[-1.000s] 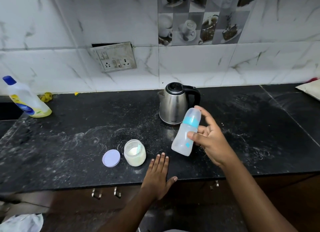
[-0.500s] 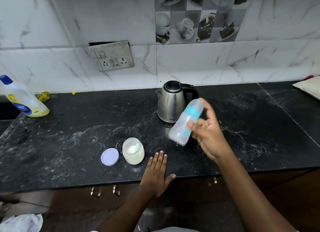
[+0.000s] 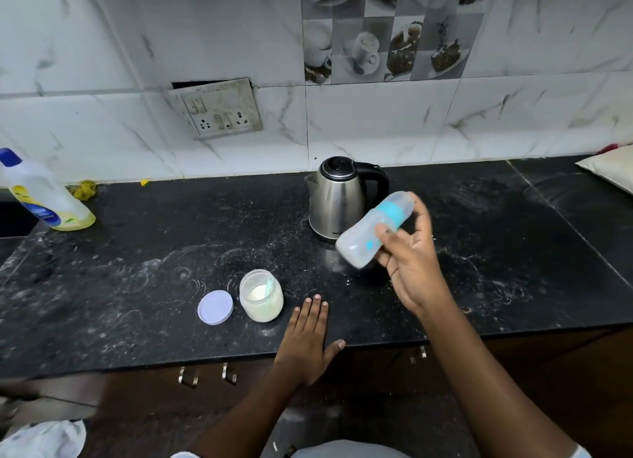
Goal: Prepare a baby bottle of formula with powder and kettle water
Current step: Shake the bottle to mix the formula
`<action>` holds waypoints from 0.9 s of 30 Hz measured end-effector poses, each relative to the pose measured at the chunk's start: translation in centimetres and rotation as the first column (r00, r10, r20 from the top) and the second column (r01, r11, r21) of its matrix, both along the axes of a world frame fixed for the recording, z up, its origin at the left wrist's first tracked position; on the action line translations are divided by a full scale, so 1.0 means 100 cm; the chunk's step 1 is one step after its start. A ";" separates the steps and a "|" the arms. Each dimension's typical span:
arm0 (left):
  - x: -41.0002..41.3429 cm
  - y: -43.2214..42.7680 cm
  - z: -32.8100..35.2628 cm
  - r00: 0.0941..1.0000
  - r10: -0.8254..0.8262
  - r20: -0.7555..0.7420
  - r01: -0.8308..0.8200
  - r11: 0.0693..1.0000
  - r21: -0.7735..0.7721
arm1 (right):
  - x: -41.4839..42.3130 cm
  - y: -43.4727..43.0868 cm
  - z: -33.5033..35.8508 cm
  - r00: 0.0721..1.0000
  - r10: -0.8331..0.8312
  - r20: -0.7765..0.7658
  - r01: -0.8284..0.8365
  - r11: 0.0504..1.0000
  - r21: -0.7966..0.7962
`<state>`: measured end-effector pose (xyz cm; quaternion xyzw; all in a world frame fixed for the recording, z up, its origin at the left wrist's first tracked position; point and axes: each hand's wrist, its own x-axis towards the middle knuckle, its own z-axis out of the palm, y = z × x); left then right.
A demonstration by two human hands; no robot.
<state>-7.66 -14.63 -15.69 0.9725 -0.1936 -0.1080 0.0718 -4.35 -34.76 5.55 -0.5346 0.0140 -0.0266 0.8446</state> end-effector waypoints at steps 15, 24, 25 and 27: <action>0.000 -0.001 -0.003 0.999 0.003 0.032 -0.001 0.999 -0.039 | 0.005 -0.005 -0.005 0.999 -0.034 -0.008 0.034 0.998 0.045; -0.001 0.000 -0.005 1.000 0.004 0.020 -0.003 1.000 -0.021 | 0.000 -0.002 -0.001 0.999 0.033 -0.009 -0.033 0.999 0.014; -0.001 -0.001 -0.003 1.000 0.002 0.024 -0.001 1.000 -0.018 | -0.002 -0.001 -0.001 0.993 0.118 -0.013 -0.118 0.991 -0.068; -0.001 -0.001 -0.001 1.000 0.004 0.027 -0.005 1.000 0.003 | -0.006 0.000 0.001 0.982 0.187 0.005 -0.185 0.976 -0.119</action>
